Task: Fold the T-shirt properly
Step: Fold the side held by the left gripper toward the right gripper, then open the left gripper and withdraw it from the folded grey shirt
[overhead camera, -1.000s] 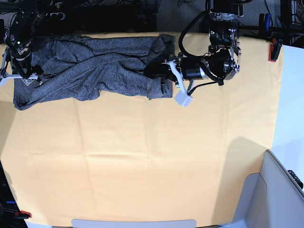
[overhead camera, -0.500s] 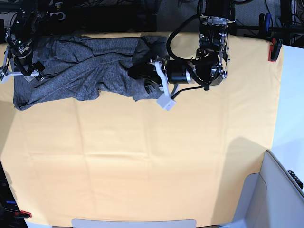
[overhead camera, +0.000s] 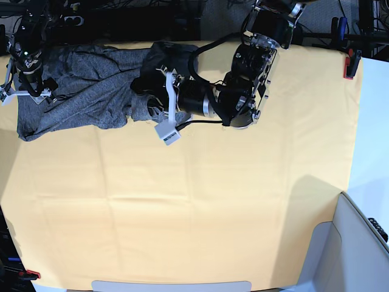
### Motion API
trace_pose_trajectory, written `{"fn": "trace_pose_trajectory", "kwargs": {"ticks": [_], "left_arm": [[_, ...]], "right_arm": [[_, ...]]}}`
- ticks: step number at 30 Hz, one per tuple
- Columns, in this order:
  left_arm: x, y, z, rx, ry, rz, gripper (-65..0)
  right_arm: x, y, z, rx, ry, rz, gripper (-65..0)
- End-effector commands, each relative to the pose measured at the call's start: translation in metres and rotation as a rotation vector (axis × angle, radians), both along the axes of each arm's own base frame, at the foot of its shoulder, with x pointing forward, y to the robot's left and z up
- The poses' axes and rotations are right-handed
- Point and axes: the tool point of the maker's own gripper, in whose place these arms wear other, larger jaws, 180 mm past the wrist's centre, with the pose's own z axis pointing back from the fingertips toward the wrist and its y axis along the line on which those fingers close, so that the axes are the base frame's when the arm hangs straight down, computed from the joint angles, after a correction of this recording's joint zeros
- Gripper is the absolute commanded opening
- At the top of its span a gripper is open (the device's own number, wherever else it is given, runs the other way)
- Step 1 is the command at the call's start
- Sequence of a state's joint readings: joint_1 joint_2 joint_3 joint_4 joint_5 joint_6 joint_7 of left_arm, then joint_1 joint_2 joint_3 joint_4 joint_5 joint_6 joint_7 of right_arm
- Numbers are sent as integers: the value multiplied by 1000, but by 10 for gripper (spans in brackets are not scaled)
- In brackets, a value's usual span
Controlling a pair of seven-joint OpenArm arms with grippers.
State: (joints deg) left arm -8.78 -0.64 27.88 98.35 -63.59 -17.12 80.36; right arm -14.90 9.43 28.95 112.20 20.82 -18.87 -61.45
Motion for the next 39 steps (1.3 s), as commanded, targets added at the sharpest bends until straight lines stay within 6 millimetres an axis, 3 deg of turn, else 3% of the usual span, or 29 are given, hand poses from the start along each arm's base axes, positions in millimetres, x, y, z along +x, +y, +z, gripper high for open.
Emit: {"fn": "trace_pose_trajectory", "kwargs": {"ticks": [1,8,17,39], "left_arm": [[4,-8,17,-48,-29,-8,-644],[2,-21,11,-67,32,-13,-643],[-3,-38,22,-75,-27,-78,-643],[14,-42,37,-109,-78,-42,-642]], "right_arm": [[5,-5,10,-36,-28,4,-253],[4,-6,9,-35,-25,3,-253],[4,-5,8,-32,-22,4,-253],[3,1,4,-11,-22,-1,-253]]}}
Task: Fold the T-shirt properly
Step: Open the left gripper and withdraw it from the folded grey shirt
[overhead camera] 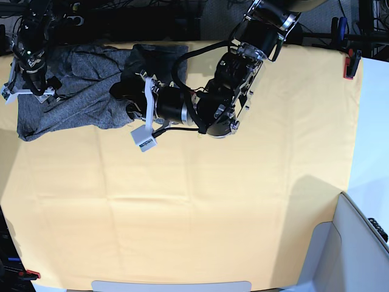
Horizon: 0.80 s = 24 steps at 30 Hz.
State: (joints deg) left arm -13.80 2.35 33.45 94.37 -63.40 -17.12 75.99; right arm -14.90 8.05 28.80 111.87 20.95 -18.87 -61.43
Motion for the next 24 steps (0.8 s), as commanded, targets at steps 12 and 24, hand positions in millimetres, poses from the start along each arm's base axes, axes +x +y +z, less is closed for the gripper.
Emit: {"fn": "trace_pose_trajectory", "kwargs": {"ticks": [12,24], "left_arm": [[5,-7,21,-71,-30,6,-441],[11,13,16,-26,-73,19,-428]], "right_arm": [[5,-6,11,-40,-27,5,-253],[4,-6,10,-39,-25,5,-253]]}}
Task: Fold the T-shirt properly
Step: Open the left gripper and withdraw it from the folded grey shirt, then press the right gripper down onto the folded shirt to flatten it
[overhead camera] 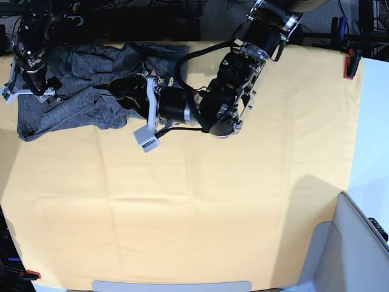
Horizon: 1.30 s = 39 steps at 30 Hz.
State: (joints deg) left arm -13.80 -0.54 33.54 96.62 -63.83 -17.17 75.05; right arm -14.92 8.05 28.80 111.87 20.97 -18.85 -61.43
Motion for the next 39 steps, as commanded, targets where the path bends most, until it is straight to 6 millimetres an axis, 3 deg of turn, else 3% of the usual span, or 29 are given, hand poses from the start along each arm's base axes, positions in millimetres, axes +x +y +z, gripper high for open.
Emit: {"fn": "trace_pose_trajectory", "kwargs": {"ticks": [1,4,9,13,17,22,24,28,29,33,39], "left_arm": [[8,5,17,-31,-59,6,-440],[9,26,15,14,-111,12,-480],[12,60,-9,121,-109,32,-521],[14,90,-27,176,-74,94,-597],[26,130,-46,241,59,294,-648],[38,177,-58,281,114,478,-647],[37,199,-65,300,128,540,-647],[31,231,-76,340,138,615,-646],[29,234,-78,346,139,621,-646],[25,241,-83,358,141,637,-646],[15,258,-103,479,108,644,-646]], "right_arm": [[4,-6,10,-39,-25,4,-253],[4,-6,10,-39,-25,4,-253],[5,-8,12,-47,-27,7,-253],[11,0,20,-45,-55,43,-253],[28,36,29,-15,-98,199,-253],[41,73,24,60,-117,296,-263],[50,94,23,81,-123,357,-332],[64,133,24,120,-141,456,-624],[66,138,24,125,-142,469,-650],[77,162,28,159,-160,500,-650],[80,241,30,230,-157,690,-650]]}}
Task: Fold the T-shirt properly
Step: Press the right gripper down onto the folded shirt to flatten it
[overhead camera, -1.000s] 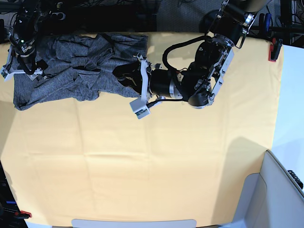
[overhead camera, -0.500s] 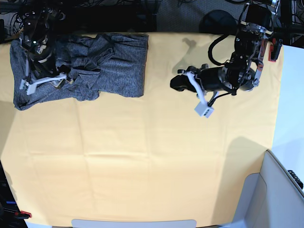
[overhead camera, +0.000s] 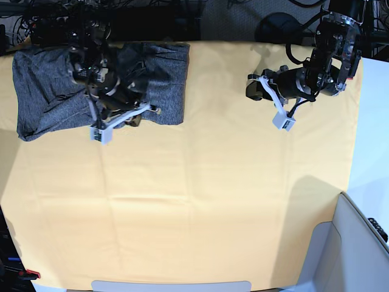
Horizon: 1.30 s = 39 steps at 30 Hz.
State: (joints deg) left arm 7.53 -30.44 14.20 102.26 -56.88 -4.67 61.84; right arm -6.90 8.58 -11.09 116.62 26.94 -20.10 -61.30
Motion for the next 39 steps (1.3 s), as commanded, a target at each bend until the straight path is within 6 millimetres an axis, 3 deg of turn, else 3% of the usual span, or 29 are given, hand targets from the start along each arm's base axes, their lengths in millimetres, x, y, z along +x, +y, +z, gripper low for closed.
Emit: {"fn": "trace_pose_trajectory", "kwargs": {"ticks": [1,4,12,19,31,35,39], "left_arm": [[7,2,8,6,-39,-5,-646],[10,9,3,59,-63,-4,-646],[9,17,-4,114,-82,2,-646],[9,17,-4,114,-82,2,-646],[-1,11,-10,95,-54,5,-646],[-2,11,-11,95,-53,5,-646],[-3,11,-11,95,-51,5,-646]], "right_arm": [[4,9,10,7,-34,18,-650],[-7,29,3,29,15,27,-650],[-35,15,-23,16,185,-87,-650],[-36,-15,-27,-156,164,-155,-650],[-37,-46,-27,-320,121,-211,-650],[-27,-77,-22,-394,95,-292,-650],[-16,-111,-29,-479,113,-374,-650]]}}
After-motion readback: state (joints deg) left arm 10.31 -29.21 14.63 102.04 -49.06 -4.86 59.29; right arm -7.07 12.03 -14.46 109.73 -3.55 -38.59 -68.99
